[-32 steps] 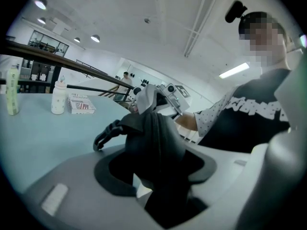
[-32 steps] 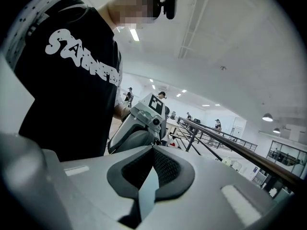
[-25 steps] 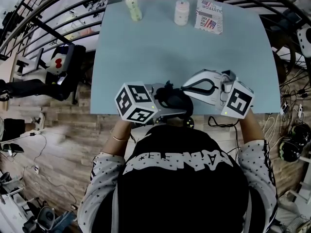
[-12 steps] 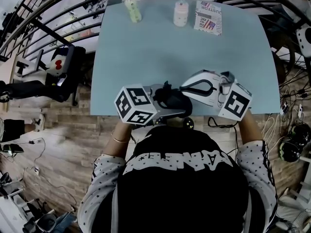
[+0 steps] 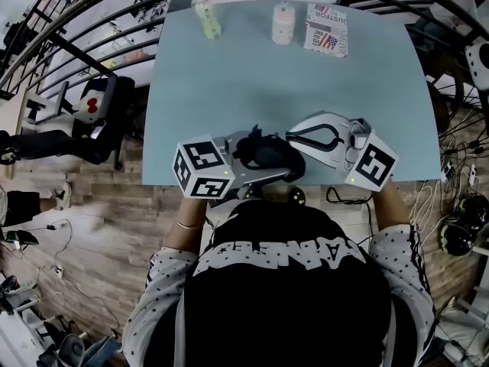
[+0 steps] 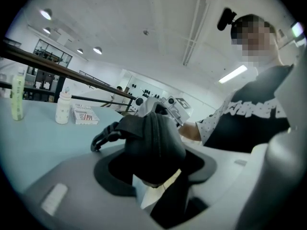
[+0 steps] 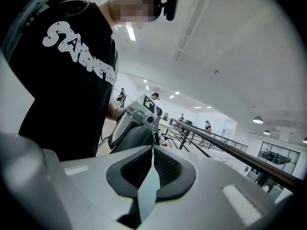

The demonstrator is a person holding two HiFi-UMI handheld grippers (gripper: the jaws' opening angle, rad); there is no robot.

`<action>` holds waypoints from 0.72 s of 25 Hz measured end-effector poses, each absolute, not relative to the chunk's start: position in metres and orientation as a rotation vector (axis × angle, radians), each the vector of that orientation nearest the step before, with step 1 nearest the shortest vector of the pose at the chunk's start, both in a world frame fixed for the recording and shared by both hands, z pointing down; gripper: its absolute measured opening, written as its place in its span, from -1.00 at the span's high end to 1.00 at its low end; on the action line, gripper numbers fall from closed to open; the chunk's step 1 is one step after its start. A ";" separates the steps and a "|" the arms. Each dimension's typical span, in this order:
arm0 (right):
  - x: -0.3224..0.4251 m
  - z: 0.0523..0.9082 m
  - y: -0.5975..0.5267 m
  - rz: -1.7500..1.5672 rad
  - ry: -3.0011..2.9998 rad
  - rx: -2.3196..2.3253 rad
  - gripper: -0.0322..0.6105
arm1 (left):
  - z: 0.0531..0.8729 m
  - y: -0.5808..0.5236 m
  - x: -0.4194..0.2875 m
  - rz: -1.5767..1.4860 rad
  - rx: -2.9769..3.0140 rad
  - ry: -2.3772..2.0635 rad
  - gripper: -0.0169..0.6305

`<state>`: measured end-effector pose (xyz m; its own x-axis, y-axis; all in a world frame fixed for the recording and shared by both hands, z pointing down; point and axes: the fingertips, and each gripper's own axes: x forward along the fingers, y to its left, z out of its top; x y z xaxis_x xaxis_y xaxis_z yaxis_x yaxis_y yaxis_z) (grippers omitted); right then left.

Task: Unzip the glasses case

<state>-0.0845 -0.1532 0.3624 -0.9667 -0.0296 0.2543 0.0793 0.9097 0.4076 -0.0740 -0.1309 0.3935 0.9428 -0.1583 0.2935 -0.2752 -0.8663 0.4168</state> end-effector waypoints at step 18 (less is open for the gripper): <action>-0.060 0.334 -0.196 -0.200 -3.092 0.642 0.89 | 0.354 -0.178 -0.130 0.088 2.655 -0.825 0.95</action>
<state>-0.0602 -0.1961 0.3336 -0.9174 -0.3949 -0.0483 -0.3979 0.9097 0.1189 -0.1298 -0.1784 0.3543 0.8279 -0.5367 0.1631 -0.5590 -0.7657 0.3181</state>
